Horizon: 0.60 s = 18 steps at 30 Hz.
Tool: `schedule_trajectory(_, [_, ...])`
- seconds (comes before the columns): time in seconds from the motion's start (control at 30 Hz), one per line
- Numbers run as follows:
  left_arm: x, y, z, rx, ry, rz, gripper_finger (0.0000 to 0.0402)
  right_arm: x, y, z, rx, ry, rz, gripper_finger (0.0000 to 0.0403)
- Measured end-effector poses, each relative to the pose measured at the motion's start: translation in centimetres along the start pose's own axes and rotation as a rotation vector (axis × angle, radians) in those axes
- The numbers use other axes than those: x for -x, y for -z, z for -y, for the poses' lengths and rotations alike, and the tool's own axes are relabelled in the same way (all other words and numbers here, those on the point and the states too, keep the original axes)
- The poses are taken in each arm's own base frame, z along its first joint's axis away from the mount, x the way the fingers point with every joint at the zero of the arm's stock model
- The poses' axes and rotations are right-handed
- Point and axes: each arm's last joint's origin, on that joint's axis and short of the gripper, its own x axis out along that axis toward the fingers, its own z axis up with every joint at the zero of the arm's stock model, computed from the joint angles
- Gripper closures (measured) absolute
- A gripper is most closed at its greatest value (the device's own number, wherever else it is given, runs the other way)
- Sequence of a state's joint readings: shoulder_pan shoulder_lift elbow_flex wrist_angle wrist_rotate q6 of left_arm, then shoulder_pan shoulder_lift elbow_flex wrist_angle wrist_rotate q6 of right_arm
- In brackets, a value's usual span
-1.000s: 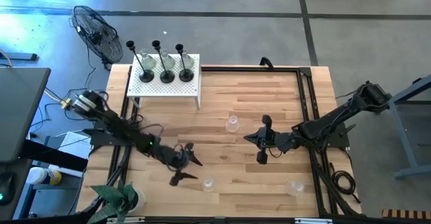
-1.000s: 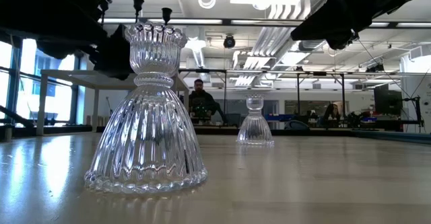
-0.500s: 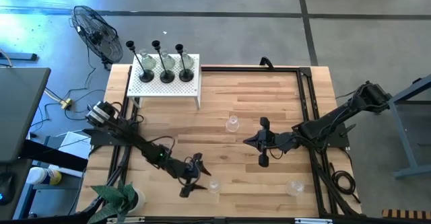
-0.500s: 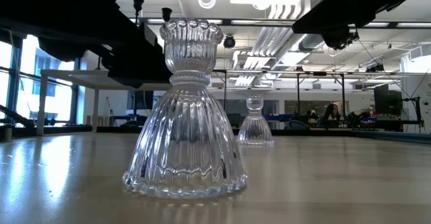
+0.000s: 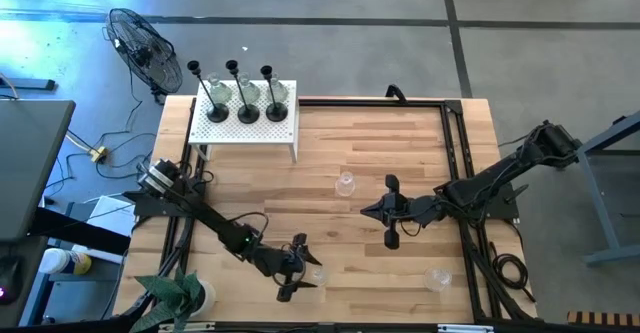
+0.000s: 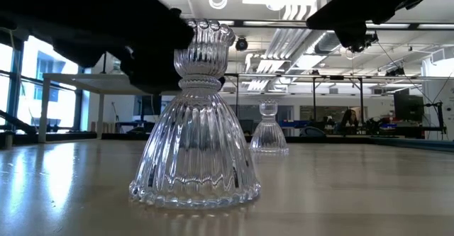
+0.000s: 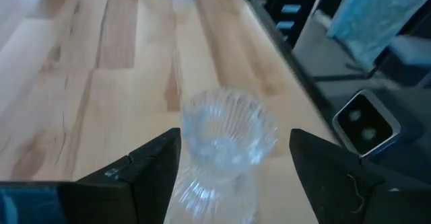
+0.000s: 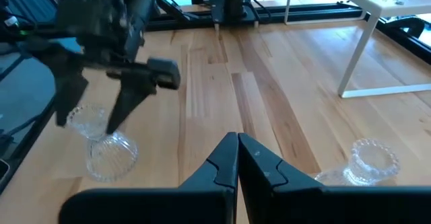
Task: Pick & Place candle stick holders
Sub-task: Put the bottom left transparent glass candle holder on the shelf
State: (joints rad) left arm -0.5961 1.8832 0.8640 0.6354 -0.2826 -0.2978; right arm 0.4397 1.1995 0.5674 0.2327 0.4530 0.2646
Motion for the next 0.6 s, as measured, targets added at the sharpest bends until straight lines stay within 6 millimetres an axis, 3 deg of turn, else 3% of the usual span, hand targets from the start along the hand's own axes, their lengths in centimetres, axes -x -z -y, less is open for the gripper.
schedule_trajectory(0.37, [-0.61, -0.56, 0.15, -0.05, -0.059, 0.039, 0.0135, 0.01, -0.16, -0.07, 0.008, 0.0, 0.018, 0.0402])
schedule_trajectory(0.6, [-0.61, -0.5, 0.12, -0.054, -0.061, 0.032, 0.0225, 0.01, -0.17, -0.07, 0.014, 0.002, 0.019, 0.0402])
